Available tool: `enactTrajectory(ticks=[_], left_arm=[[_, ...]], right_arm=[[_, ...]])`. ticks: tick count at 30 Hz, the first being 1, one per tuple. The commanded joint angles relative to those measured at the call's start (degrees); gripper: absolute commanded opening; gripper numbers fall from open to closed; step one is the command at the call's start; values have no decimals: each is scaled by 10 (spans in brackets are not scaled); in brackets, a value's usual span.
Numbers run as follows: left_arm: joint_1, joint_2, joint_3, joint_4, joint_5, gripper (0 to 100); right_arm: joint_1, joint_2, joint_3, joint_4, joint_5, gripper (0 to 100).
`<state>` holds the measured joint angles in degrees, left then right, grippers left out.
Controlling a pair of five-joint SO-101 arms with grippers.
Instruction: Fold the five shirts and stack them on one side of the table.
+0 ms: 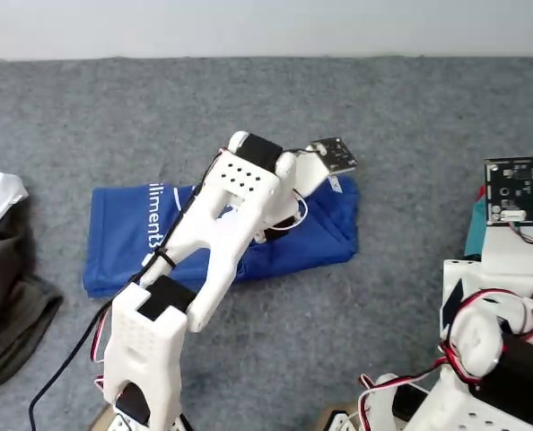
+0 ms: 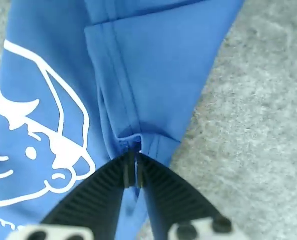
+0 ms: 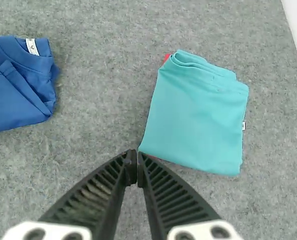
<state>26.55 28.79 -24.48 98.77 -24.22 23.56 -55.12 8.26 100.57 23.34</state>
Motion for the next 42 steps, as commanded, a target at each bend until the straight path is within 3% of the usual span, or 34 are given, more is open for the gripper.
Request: enactTrajectory(ticks=[1,10,16,23,27,35,42], left_arm=[[10,-25,21,3,6,14],[-33,-25,201,-153,6,14],[-36,-82,142,-101,56,19],[-71,-192,121,-56,110,138],[-153,-205,121,-15,142,175],[-409,-202,123,-6,124,262],[-489,-202,189,-84,75,280]], right_arm=[[4,6,-20,22,5,12],[4,6,-20,22,5,13],[4,6,-20,21,5,14],[4,6,-20,21,5,14],[4,6,-20,22,5,14],[4,6,-20,22,6,14],[4,6,-20,22,6,14]])
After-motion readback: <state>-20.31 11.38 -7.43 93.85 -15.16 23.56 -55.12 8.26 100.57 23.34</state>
